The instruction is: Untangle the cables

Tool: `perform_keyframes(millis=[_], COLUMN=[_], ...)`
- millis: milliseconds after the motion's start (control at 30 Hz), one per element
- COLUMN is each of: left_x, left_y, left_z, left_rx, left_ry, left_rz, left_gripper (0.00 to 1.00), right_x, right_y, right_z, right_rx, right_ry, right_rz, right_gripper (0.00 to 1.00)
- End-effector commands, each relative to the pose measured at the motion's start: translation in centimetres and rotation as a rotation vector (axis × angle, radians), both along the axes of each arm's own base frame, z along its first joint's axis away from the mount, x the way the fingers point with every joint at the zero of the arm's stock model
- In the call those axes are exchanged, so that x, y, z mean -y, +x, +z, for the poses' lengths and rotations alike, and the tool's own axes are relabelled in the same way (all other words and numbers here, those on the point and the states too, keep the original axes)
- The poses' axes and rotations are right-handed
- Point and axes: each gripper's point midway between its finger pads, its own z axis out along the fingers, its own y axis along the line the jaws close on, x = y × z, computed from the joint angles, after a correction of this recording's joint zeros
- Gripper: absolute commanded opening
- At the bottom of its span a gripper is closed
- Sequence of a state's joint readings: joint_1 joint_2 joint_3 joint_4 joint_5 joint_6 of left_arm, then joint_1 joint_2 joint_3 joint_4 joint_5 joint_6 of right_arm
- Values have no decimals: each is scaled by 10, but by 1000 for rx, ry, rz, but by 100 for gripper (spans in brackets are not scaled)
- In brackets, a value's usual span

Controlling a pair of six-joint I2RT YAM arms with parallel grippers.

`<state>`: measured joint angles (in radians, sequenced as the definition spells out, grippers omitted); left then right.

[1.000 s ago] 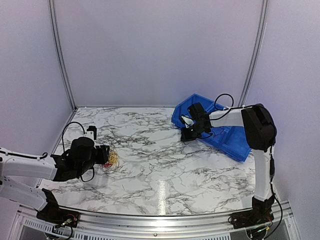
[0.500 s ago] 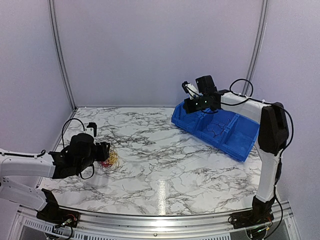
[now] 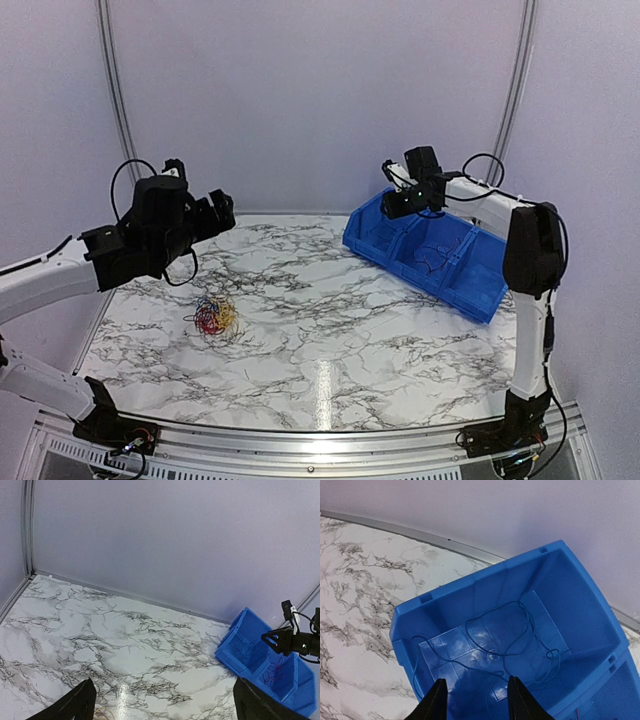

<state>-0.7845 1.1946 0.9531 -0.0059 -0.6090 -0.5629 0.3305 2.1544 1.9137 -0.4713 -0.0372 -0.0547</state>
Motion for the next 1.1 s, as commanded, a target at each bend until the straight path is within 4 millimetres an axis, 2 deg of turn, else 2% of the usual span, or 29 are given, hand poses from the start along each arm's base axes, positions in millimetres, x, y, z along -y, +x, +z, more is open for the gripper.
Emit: perform_keyframes(millis=[0,67,200,333,467,700,833,900,1000,1067], left_x=[3,8,17,14,19,37,24,19,-5,-13], left_y=[13,18,18,14,13,10,7,7,10,8], left_z=[21,38,74,110,133,149,146,136,94,52], left_rx=[-84,-92,-68,-14,16,11,27,29,7,-51], left_ry=[-12,-50,-172,-243,-284,-336,-309,-242,-72,54], left_rz=[87,97,72,59,26,-69,-26,-18,78,79], left_gripper=[99,99,99,99,99,99,99,99,99,99], right_x=[12,16,6,-36,-82,-137,-164,-181,-213,-235], right_y=[-5,-16,-47,-92,-129,-158,-178,-193,-225,-250], right_z=[52,61,71,66,51,37,22,15,7,2], right_rx=[90,100,135,123,90,32,-1,-16,-42,-52], right_ry=[-6,12,57,80,99,127,123,127,120,110], right_rz=[-6,-4,95,318,467,622,704,764,898,1006], right_gripper=[49,52,53,53,52,52,52,52,52,52])
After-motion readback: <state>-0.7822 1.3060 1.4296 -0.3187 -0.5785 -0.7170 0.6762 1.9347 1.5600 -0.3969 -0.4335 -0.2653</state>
